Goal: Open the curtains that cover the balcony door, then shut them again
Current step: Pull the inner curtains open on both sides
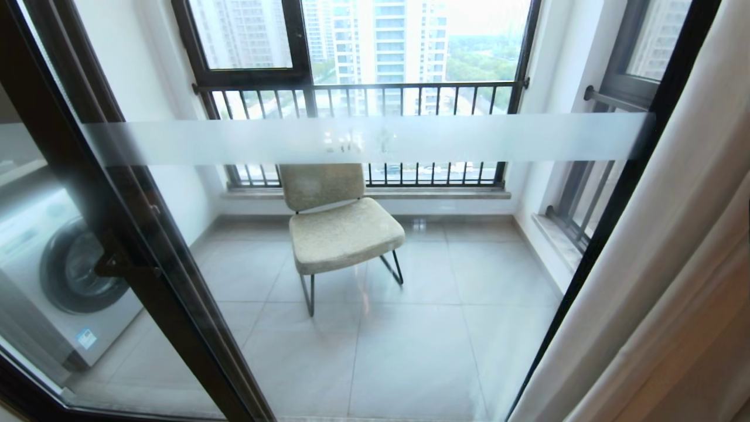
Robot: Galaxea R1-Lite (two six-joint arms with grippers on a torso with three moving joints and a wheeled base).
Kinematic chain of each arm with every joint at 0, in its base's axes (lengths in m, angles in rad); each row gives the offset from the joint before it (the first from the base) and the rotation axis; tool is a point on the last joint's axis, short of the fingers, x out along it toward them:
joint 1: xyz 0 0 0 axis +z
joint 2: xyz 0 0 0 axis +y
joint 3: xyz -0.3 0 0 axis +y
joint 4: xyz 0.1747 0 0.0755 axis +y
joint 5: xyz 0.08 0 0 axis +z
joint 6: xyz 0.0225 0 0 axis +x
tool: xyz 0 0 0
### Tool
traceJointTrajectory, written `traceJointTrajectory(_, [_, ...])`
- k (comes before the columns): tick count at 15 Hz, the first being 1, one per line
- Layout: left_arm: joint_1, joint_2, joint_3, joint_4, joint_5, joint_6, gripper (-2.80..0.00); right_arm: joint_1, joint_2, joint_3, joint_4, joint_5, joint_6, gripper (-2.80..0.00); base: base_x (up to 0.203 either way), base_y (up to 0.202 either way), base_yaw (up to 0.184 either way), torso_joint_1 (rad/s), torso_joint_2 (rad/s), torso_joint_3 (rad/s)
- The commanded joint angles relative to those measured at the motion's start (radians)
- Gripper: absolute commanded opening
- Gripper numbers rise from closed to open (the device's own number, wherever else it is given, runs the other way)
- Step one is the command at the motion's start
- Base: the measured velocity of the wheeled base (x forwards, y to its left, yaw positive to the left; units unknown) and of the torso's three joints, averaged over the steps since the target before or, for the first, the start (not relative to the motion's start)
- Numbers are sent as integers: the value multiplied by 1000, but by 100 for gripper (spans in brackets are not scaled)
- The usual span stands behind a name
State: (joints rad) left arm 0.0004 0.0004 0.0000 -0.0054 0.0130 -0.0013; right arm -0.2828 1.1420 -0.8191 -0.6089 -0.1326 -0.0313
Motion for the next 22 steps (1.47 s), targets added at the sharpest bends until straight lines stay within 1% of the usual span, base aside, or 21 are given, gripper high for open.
traceJointTrajectory(1, [0,0,0,-1,1,0,-280,1,-5,2,-3,1,-1,-280,0,0,0,0,0,0])
traceJointTrajectory(9, [0,0,0,1,1,0,-280,-6,-34,-6,12,-2,-2,-280,0,0,0,0,0,0])
traceJointTrajectory(11, [0,0,0,1,1,0,-280,-37,-65,-6,49,-2,-2,-280,0,0,0,0,0,0])
traceJointTrajectory(14, [0,0,0,0,1,0,-280,-54,-114,-7,110,-2,-2,-280,0,0,0,0,0,0])
traceJointTrajectory(18, [0,0,0,1,1,0,-280,-119,-100,-57,170,-4,0,-280,0,0,0,0,0,0])
traceJointTrajectory(22, [0,0,0,1,1,0,-280,-222,-44,-93,180,9,5,-280,0,0,0,0,0,0])
